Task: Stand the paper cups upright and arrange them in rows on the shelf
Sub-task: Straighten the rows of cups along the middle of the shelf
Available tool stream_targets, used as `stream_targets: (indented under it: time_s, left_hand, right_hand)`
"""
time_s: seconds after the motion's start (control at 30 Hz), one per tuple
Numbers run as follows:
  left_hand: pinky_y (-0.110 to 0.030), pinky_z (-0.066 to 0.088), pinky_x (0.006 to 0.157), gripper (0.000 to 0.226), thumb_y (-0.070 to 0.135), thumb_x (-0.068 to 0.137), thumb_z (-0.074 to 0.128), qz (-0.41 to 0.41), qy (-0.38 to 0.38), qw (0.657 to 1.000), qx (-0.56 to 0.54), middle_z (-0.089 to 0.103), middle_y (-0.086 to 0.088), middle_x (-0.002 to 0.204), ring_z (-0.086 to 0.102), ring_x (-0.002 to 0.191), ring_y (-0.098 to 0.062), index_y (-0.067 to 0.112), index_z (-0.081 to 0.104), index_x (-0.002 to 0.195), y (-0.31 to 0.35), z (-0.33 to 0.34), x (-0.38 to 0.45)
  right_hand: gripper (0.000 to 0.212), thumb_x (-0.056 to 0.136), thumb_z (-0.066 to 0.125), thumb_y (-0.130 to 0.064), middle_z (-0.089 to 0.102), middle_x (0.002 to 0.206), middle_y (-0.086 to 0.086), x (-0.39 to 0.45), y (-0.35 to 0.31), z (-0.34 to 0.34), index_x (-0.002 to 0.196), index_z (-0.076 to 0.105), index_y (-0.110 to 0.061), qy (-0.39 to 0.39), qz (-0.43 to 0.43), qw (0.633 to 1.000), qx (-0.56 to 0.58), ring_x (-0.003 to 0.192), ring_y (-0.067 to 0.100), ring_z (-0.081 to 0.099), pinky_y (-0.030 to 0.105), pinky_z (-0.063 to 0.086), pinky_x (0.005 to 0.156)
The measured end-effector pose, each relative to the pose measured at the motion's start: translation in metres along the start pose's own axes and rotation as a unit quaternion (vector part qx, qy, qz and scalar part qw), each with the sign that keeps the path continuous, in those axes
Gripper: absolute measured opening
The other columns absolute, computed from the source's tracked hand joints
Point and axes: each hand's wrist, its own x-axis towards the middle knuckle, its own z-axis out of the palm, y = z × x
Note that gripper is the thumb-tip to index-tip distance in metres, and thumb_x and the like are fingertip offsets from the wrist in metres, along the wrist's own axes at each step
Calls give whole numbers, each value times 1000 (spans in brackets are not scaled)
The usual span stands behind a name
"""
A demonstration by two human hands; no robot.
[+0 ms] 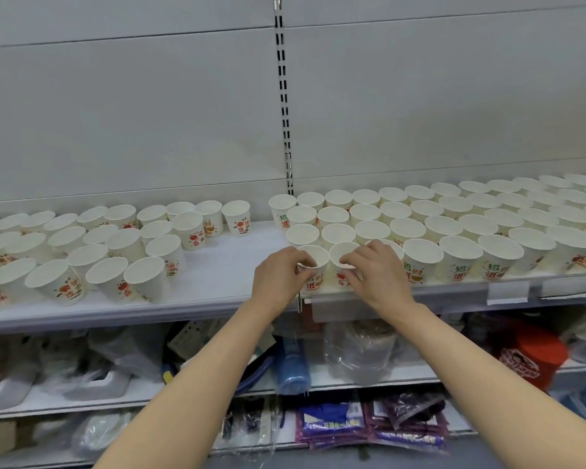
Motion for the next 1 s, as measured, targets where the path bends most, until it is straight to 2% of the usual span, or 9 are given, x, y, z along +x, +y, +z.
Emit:
stream_targets:
  time_s: [0.17,0.4,0.53,0.67,0.77,0.83,0.9,1.0]
  left_hand:
    - [-22,46,70,23,45,84,69,7,21,1000,-5,64,17,103,57,75,-2,35,68,105,-11,-14,-7]
    - [-21,43,66,22,47,90,61,-3,51,996,76,64,18,104,56,78,-2,36,67,108,-66,-57,4]
    - [-26,41,62,11,36,90,61,-52,83,987,127,65,14,95,60,87,-11,32,70,95,-116,-89,33]
    - [-29,45,61,13,25,86,60,-97,80,979,161,67,8,87,61,89,-18,29,72,85,-169,-114,82]
    - [-31,48,73,15,31,84,65,-94,40,978,179,68,5,99,57,102,-20,29,73,97,-192,-121,117]
    - [-31,45,80,28,40,83,67,-74,-3,976,205,65,3,110,53,111,-21,28,70,109,-200,-119,133]
    - [-31,41,80,35,42,83,66,-48,-39,967,246,62,1,115,50,113,-23,26,67,113,-203,-112,143]
    - [-30,39,77,30,34,82,65,-29,-47,960,276,63,-2,111,52,110,-24,21,69,110,-207,-102,155]
  right_hand:
    - [17,75,77,-23,68,82,-1,11,-7,5,88,71,-16,18,-21,1000,4,81,26,54,36,43,68]
    - [9,77,74,-21,66,78,-2,47,-35,29,83,71,-16,65,-61,996,17,78,25,53,35,41,66]
    - [4,78,71,-18,64,74,-3,86,-60,53,78,69,-15,89,-75,993,26,75,25,52,34,38,65]
    - [4,77,70,-15,60,68,-4,130,-86,93,74,67,-17,51,-80,995,20,71,25,50,33,37,64]
    - [8,70,76,-15,62,68,-3,163,-97,121,75,69,-17,-16,-37,999,1,72,27,53,34,41,63]
    - [16,69,78,-17,65,77,-2,180,-101,137,83,71,-18,-80,6,997,-11,80,27,54,35,43,68]
    - [20,72,75,-18,65,84,0,191,-106,152,92,70,-17,-121,25,992,-22,86,27,53,34,42,70]
    - [23,64,80,-14,63,78,1,201,-115,169,85,71,-16,-127,32,991,-27,80,27,54,31,41,63]
